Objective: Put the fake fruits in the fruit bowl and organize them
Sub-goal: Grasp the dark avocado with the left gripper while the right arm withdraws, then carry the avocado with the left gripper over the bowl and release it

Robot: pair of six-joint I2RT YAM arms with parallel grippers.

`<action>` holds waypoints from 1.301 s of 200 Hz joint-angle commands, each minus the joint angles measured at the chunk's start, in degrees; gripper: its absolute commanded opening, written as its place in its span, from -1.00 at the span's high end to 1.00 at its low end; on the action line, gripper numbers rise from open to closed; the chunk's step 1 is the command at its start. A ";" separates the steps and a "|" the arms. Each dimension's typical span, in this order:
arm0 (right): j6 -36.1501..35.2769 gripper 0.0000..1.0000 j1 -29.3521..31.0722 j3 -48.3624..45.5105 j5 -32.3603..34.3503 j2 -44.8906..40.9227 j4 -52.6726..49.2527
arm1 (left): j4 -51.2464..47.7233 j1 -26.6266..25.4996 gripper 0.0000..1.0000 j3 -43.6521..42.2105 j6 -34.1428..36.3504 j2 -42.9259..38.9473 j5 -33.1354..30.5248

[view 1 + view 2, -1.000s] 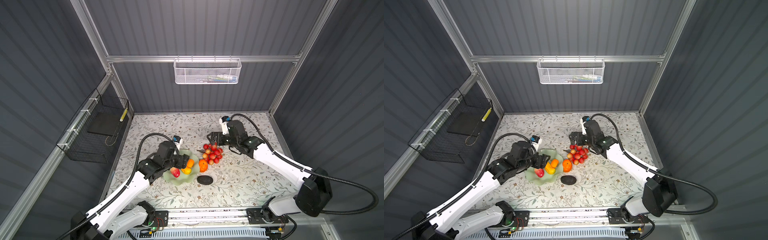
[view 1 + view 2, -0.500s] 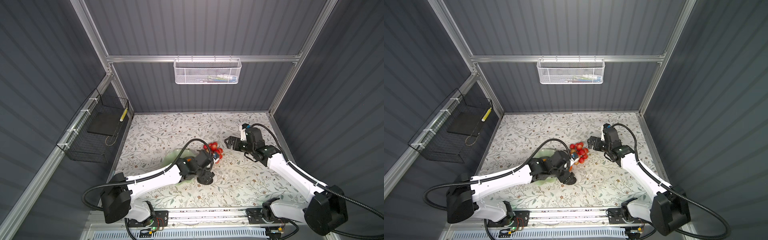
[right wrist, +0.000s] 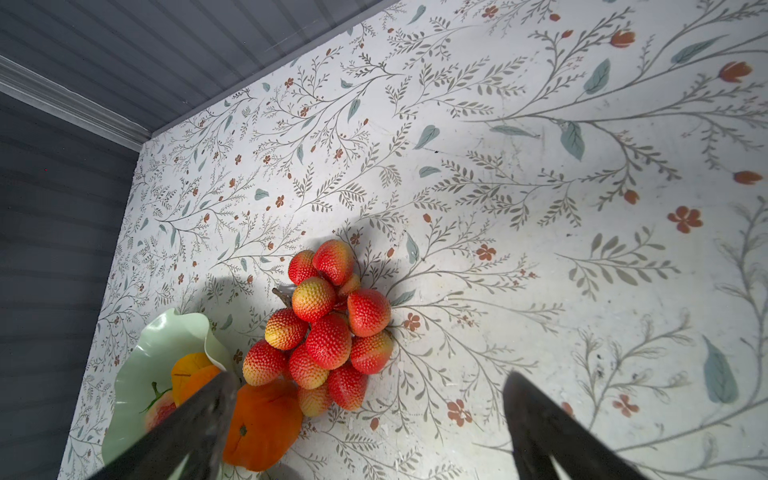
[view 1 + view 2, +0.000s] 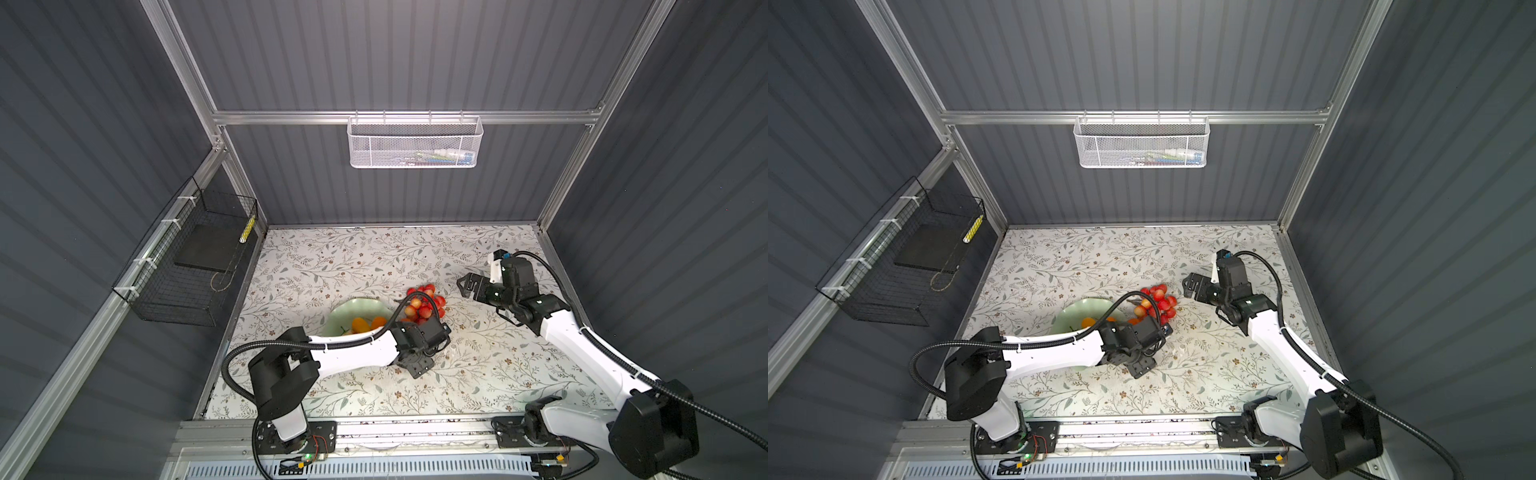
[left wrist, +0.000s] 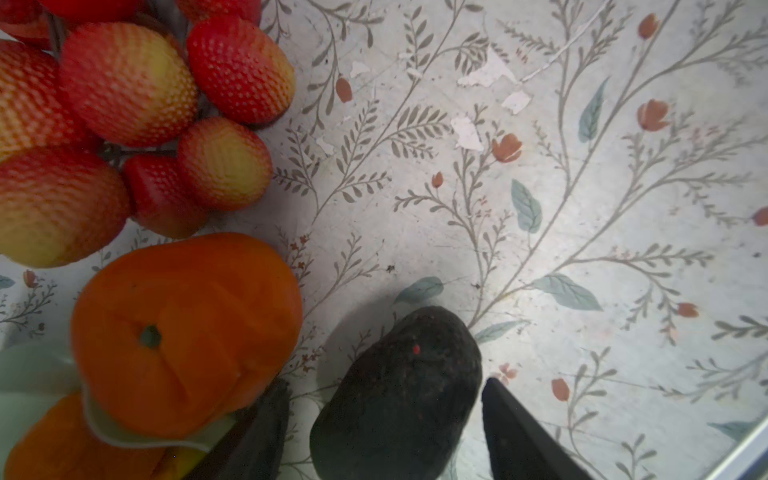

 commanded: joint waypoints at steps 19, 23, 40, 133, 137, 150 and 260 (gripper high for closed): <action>0.53 -0.98 -1.00 -1.30 -1.02 -0.94 0.81 | -3.15 -0.19 -0.47 1.32 -0.03 2.30 -1.13; 0.58 -0.98 -1.10 -1.38 -1.17 -0.90 0.95 | -3.05 -0.14 -0.47 1.30 -0.12 2.52 -0.90; 0.83 -0.98 -1.34 -1.40 -1.66 -0.56 1.39 | -2.49 -0.20 -0.42 1.16 -0.46 3.41 -0.47; 0.81 -0.98 -2.18 -1.65 -2.19 -0.57 1.72 | -3.74 -0.19 0.32 7.62 -3.14 -5.48 -2.45; 0.77 -0.98 -2.23 -1.62 -2.22 -0.53 1.70 | -3.99 -0.18 0.32 7.60 -3.21 -6.78 -3.39; 0.64 -0.98 -2.36 -1.57 -2.28 -0.50 1.35 | -4.70 -0.10 0.31 7.22 -2.79 -11.46 -6.51; 1.18 -0.98 -2.67 -2.17 -3.81 -0.13 1.85 | -1.36 21.71 0.24 3.08 7.30 -15.75 -14.06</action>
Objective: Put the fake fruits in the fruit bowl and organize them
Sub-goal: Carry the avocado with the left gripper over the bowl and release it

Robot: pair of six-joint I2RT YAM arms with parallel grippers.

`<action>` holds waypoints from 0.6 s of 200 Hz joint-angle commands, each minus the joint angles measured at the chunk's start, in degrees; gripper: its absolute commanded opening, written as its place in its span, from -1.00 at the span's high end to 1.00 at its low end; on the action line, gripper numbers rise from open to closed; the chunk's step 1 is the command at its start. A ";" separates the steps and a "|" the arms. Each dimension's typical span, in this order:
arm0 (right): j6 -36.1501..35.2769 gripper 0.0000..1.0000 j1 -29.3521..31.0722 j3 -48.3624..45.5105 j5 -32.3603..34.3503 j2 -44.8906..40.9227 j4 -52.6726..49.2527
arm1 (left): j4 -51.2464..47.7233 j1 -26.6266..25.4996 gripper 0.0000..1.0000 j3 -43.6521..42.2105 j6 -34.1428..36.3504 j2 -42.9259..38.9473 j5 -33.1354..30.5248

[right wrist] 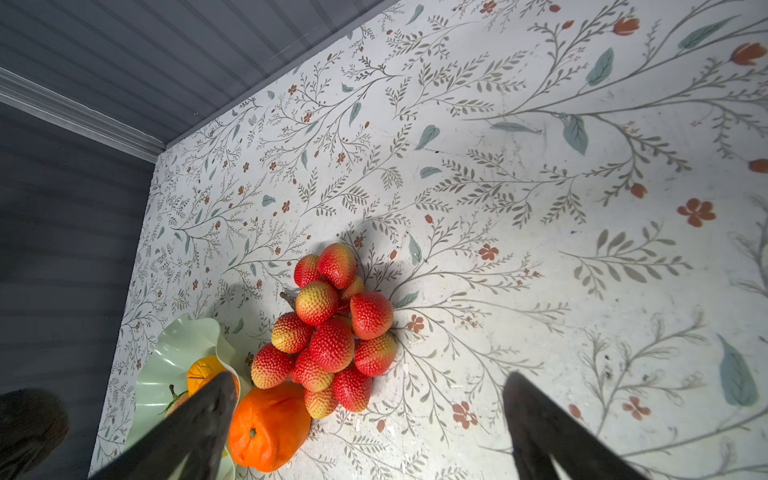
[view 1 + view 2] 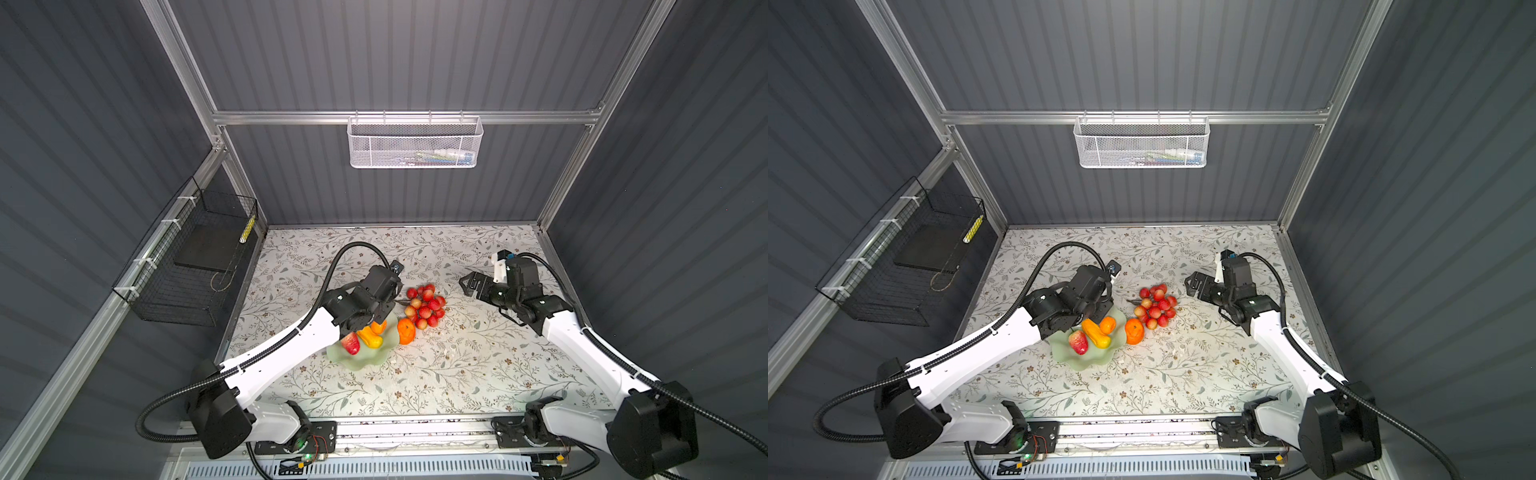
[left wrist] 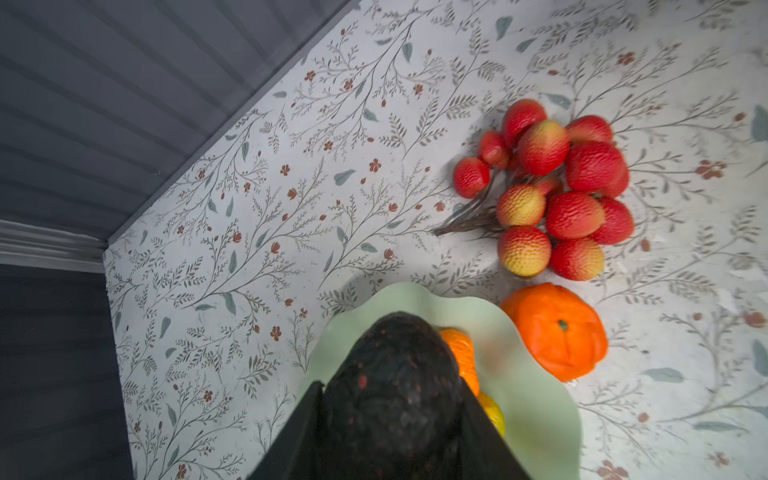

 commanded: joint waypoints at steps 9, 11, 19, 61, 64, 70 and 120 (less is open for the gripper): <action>0.11 -0.98 -0.21 -1.44 -0.73 0.04 0.62 | 4.23 4.17 0.25 -1.38 3.47 4.59 -0.41; 0.15 -0.98 -0.20 -1.51 -0.76 0.00 0.66 | 4.43 4.53 0.25 -1.45 3.51 4.82 -0.02; 0.26 -0.98 -0.20 -1.67 -0.77 0.02 0.69 | 5.57 5.72 0.25 -1.58 3.61 5.71 1.52; 0.03 -0.98 -0.22 -1.89 -0.60 0.22 0.93 | 7.96 8.32 0.24 -2.64 4.31 10.38 2.71; -0.02 -0.98 -0.24 -1.97 -0.58 0.29 0.98 | 8.12 8.41 0.24 -2.76 4.31 10.73 2.75; 0.01 -0.98 -0.22 -1.98 -0.49 0.34 1.13 | 8.45 8.54 0.24 -2.87 4.32 11.21 3.03; -0.59 -0.98 -0.26 -1.43 -0.82 1.19 0.95 | 8.61 8.68 0.24 -4.90 3.02 13.03 6.09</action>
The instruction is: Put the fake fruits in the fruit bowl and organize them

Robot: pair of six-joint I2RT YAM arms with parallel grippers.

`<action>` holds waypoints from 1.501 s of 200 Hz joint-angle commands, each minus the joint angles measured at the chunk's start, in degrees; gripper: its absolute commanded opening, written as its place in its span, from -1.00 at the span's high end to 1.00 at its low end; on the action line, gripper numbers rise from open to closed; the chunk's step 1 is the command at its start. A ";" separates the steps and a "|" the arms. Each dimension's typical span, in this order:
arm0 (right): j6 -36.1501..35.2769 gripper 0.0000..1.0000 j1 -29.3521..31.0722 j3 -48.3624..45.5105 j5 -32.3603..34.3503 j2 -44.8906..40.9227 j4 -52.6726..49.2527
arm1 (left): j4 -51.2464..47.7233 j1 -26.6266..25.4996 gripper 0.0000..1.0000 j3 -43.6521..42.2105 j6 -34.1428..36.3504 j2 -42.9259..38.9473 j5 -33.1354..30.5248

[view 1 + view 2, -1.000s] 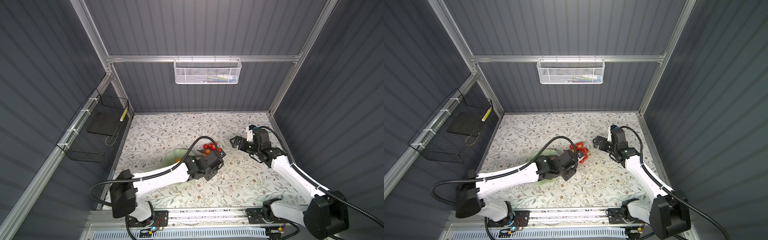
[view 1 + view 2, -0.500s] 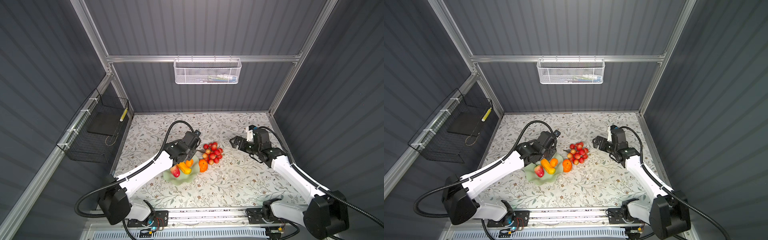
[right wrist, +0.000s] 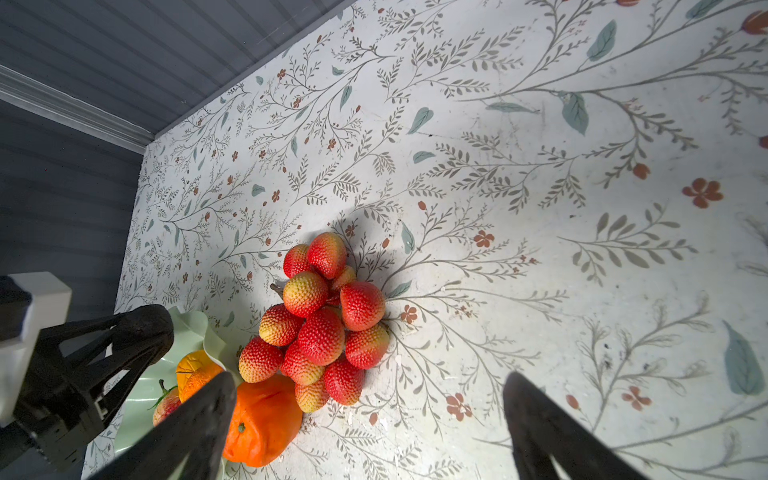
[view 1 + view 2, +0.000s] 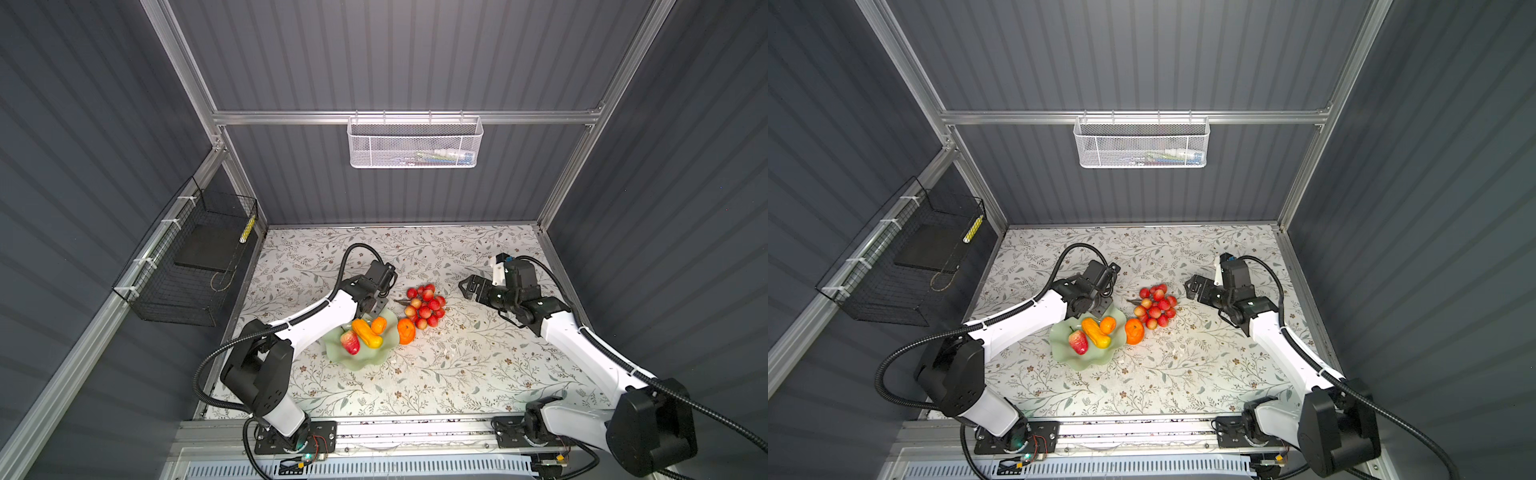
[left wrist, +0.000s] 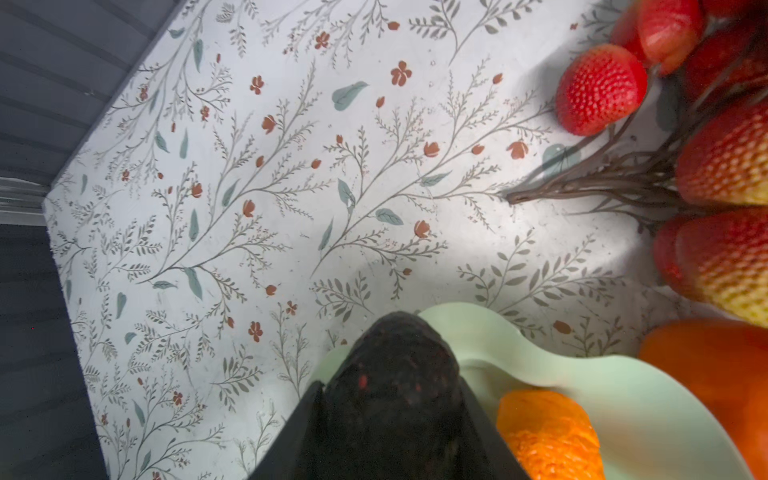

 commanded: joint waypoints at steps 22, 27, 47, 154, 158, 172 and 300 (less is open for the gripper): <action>-0.53 -0.98 -0.28 0.00 -0.48 0.63 0.66 | 1.25 0.15 0.18 -3.21 -0.69 -0.71 3.52; -0.54 -0.98 -0.29 0.01 -0.61 0.72 0.65 | 1.25 0.15 0.15 -3.32 -0.85 -0.58 3.23; -1.47 -0.98 -0.20 0.29 -2.64 1.40 0.52 | 1.16 0.16 -0.07 -3.52 -1.52 -0.15 1.77; 11.35 -0.96 22.82 5.38 0.94 11.89 -1.97 | 11.56 0.16 -0.92 -6.83 -9.95 -18.60 -16.96; 12.19 -0.96 23.63 5.71 1.04 12.64 -1.50 | 12.23 0.16 -0.95 -7.32 -10.16 -20.00 -17.35; 15.07 -0.96 25.55 6.76 0.96 15.18 0.21 | 13.50 0.16 -0.99 -9.29 -10.80 -24.73 -18.37; 31.48 -0.86 29.95 10.28 -1.98 29.07 8.09 | 5.57 0.16 -0.99 -19.26 -16.86 -49.85 -23.12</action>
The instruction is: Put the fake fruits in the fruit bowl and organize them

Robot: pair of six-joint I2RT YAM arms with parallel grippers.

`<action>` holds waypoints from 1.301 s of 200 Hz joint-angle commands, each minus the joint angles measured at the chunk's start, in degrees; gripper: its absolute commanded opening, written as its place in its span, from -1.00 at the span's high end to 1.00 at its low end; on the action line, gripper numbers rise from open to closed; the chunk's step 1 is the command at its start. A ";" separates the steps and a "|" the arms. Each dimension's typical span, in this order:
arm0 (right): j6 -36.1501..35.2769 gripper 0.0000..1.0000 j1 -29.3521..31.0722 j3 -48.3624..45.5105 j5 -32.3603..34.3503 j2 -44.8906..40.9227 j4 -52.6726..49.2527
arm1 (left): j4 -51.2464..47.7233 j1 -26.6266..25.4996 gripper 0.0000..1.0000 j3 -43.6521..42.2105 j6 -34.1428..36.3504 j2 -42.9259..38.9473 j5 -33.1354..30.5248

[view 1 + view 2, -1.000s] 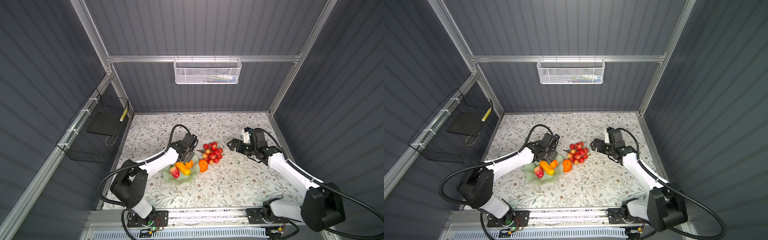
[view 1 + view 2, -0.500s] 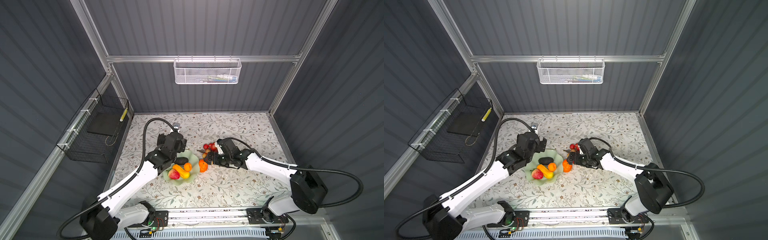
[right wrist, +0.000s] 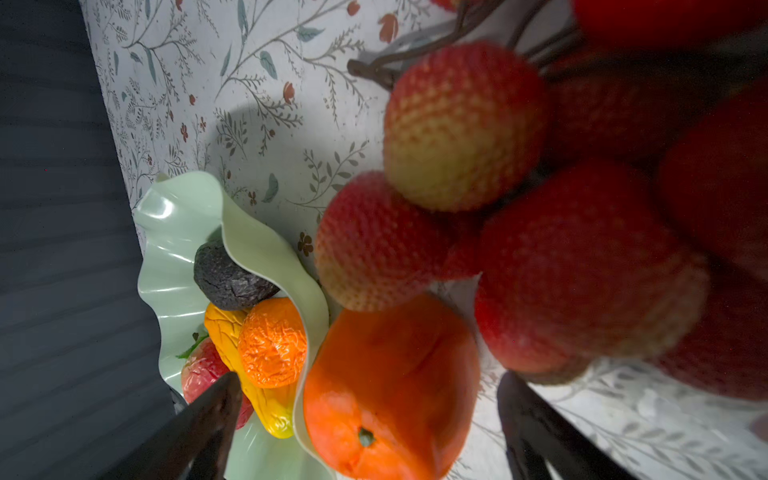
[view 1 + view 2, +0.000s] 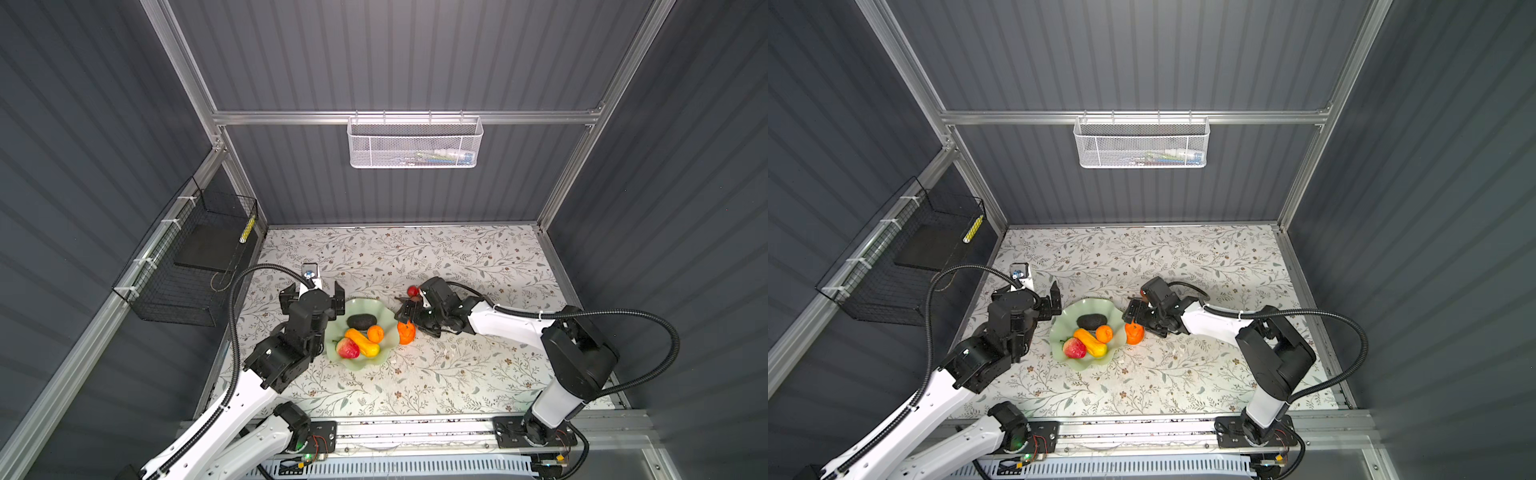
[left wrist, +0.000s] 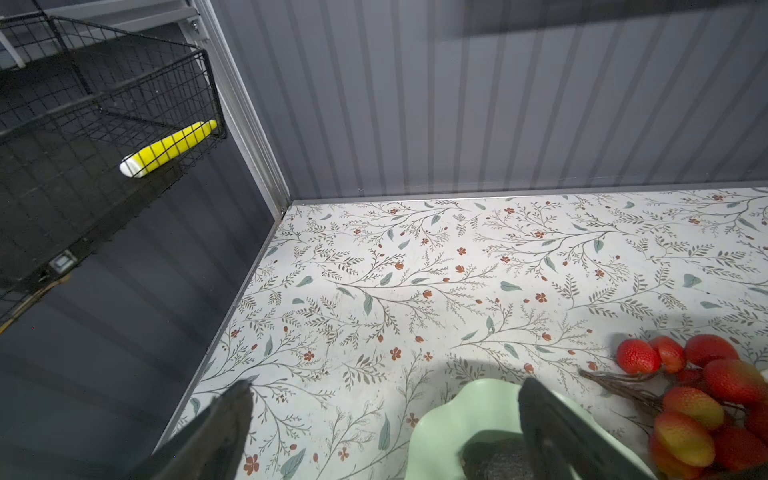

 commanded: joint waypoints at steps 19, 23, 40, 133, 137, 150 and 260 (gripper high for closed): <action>6.57 -0.78 1.73 0.63 -0.44 1.97 1.06 | -2.48 0.16 -0.99 -1.07 -1.10 -2.75 -1.76; 7.00 -0.77 1.82 0.50 -0.30 1.93 1.04 | -2.48 0.16 -0.99 -1.22 -1.16 -2.92 -1.76; 8.73 -0.68 2.04 -0.37 0.73 1.93 0.81 | -2.24 0.17 -0.99 -1.57 -0.93 -3.57 -1.61; 12.69 -0.77 2.01 -5.83 4.10 -1.66 3.69 | -1.67 0.18 -0.99 -1.69 -0.30 -3.60 -0.88; 12.69 -0.78 1.96 -5.93 4.38 -1.87 3.69 | -1.66 0.16 -0.99 -1.68 -0.28 -3.60 -0.88; 12.56 -0.78 1.95 -6.28 5.14 -2.70 3.59 | -1.63 0.16 -0.99 -1.63 -0.23 -3.56 -0.88; 11.16 -0.63 1.99 -4.80 4.58 -1.27 4.25 | -2.10 0.16 -0.99 -1.14 -0.19 -2.97 -0.88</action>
